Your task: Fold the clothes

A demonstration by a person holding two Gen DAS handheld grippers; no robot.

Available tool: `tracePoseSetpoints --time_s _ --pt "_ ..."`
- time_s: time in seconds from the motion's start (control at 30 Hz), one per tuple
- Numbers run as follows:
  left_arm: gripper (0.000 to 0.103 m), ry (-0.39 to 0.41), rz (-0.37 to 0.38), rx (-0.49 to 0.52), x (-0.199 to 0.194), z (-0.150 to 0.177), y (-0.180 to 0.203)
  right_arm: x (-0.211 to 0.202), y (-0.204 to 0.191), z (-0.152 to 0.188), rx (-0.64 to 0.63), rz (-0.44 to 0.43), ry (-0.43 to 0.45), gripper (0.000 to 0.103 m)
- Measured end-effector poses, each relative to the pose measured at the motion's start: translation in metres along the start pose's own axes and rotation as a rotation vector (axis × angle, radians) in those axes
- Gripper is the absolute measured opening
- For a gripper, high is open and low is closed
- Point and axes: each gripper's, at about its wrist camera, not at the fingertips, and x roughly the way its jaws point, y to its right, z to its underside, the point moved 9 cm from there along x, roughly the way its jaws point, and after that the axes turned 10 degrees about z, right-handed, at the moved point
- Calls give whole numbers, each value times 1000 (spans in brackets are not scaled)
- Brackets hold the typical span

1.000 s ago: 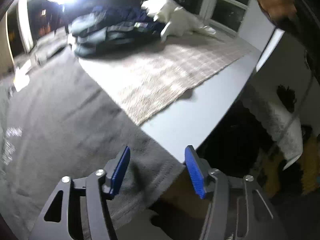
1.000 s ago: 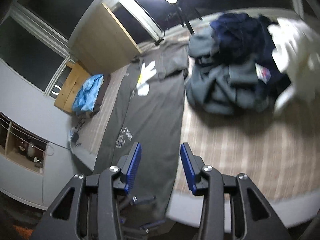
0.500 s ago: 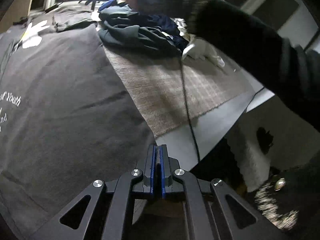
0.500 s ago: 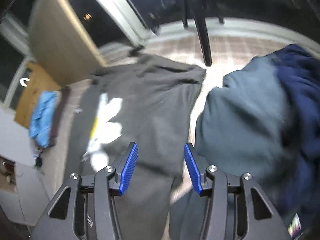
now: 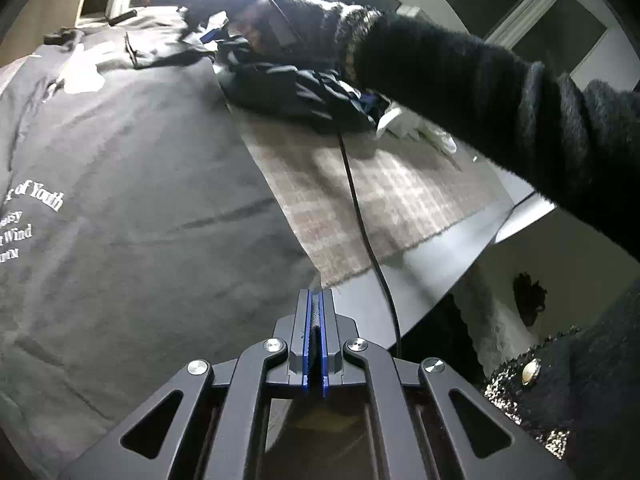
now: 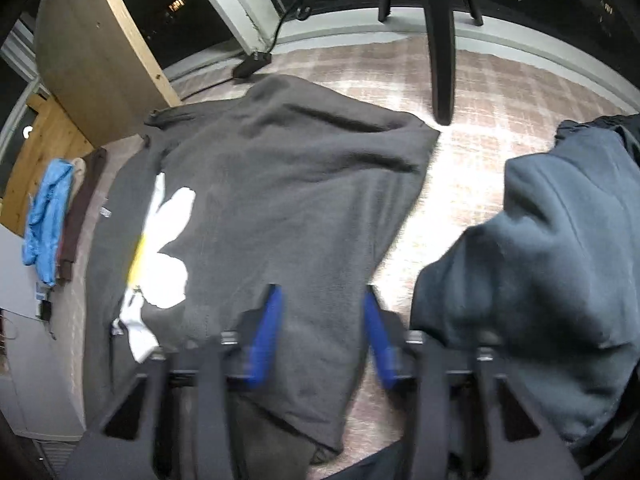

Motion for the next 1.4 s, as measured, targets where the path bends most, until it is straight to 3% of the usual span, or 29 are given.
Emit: tracePoseSetpoints --time_s 0.17,0.43,0.5,0.53,0.57,0.7,0.83,0.9,0.93,0.97,1.13,1.27,1.4 --pt "3 76 -22 -32 -22 1 -7 -16 7 -11 70 18 40 6" --pt "3 190 -81 -171 -63 16 -41 -49 -29 -40 -23 98 117 5" --pt "3 190 -92 -165 -64 17 -41 -48 -28 -43 -31 115 110 16" --pt "3 186 -90 -157 -63 17 -39 -42 -22 -40 -20 117 84 39" --pt "3 179 -87 -146 -61 17 -37 -35 -16 -37 -5 124 54 48" --pt "3 133 -76 -105 -48 17 -32 -7 7 -21 32 171 -19 48" --pt "3 108 -56 -69 -41 15 -25 10 21 -11 83 145 -56 49" --pt "3 109 -50 -72 -42 15 -27 9 13 -11 59 90 -36 44" --pt "3 118 -52 -80 -44 14 -29 9 7 -11 47 74 -44 16" --pt "3 132 -49 -91 -48 14 -31 9 3 -10 35 68 -55 4" --pt "3 241 -64 -163 -86 17 -43 -16 -21 -28 9 87 -10 4" --pt "3 318 -116 -266 -118 35 -69 -24 -57 -40 -110 201 -2 4" --pt "3 345 -172 -336 -131 55 -91 -10 -101 -44 -198 248 -8 4"
